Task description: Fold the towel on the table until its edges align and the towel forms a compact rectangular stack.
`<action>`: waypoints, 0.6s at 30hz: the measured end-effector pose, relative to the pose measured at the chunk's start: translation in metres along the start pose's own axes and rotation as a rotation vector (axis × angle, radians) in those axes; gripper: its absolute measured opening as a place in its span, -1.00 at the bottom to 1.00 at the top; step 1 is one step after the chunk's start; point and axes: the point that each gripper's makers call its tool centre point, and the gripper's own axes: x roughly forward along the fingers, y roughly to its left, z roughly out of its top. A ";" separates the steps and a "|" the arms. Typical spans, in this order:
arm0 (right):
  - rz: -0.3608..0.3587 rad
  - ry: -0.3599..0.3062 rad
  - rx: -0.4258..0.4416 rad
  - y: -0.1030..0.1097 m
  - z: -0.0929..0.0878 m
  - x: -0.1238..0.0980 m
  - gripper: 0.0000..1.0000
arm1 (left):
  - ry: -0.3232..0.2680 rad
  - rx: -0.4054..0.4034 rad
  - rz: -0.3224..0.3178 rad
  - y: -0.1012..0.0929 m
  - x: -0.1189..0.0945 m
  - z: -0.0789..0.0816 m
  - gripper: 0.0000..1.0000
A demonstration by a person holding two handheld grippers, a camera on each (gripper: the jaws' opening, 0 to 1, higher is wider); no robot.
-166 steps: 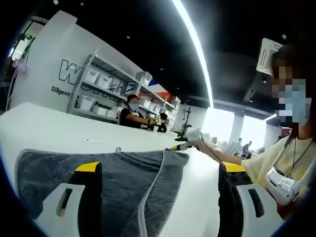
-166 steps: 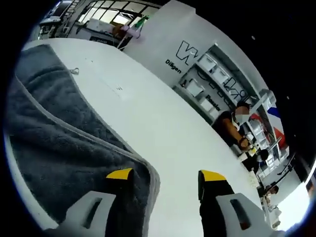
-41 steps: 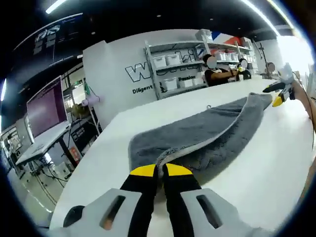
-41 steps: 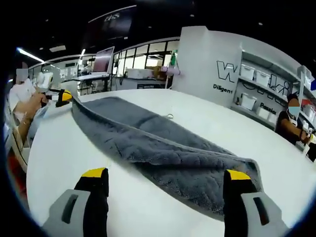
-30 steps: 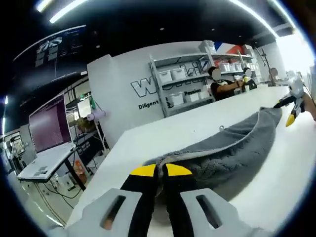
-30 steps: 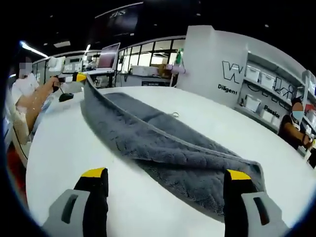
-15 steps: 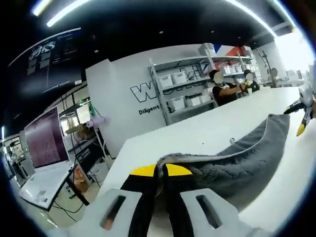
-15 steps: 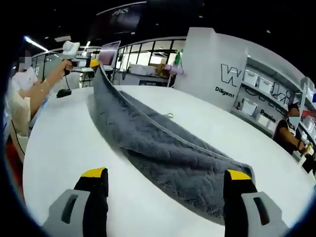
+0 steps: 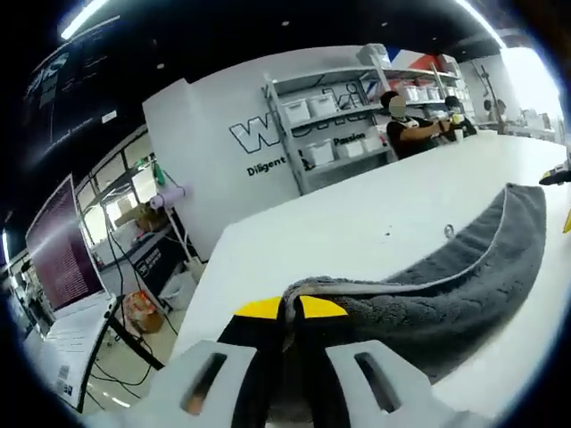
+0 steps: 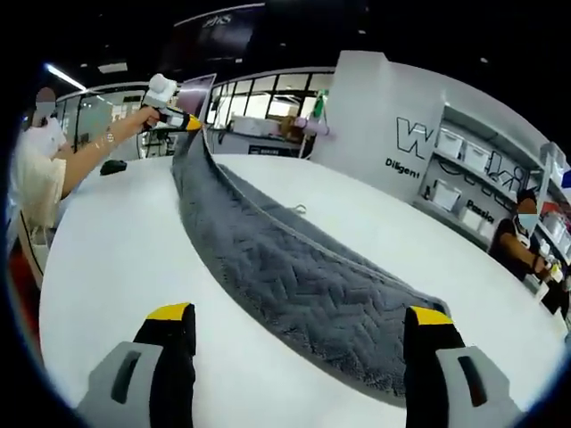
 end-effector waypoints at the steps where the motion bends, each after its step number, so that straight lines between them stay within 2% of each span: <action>1: -0.002 0.000 -0.001 0.000 0.000 0.000 0.98 | 0.016 0.002 -0.006 -0.001 0.006 -0.001 -0.91; 4: -0.007 0.001 -0.003 -0.002 0.000 -0.001 0.98 | 0.063 0.006 -0.025 -0.004 0.025 -0.006 -0.91; 6: -0.007 0.001 -0.003 -0.002 0.000 -0.001 0.98 | 0.068 0.007 -0.026 -0.004 0.027 -0.007 -0.91; 7: -0.011 0.000 0.002 -0.004 0.000 -0.001 0.98 | 0.093 0.014 -0.034 -0.008 0.040 -0.013 -0.91; 9: -0.012 0.001 0.003 -0.004 0.000 -0.001 0.98 | 0.096 0.014 -0.038 -0.009 0.043 -0.014 -0.91; 13: -0.007 0.004 0.004 -0.004 -0.001 0.000 0.98 | 0.174 0.018 -0.055 -0.013 0.060 -0.032 -0.89; 15: -0.003 0.005 0.004 -0.004 -0.001 0.000 0.98 | 0.236 0.009 -0.072 -0.019 0.076 -0.052 -0.88; 18: -0.005 0.007 0.000 -0.003 -0.001 0.000 0.98 | 0.285 0.005 -0.084 -0.025 0.086 -0.070 -0.88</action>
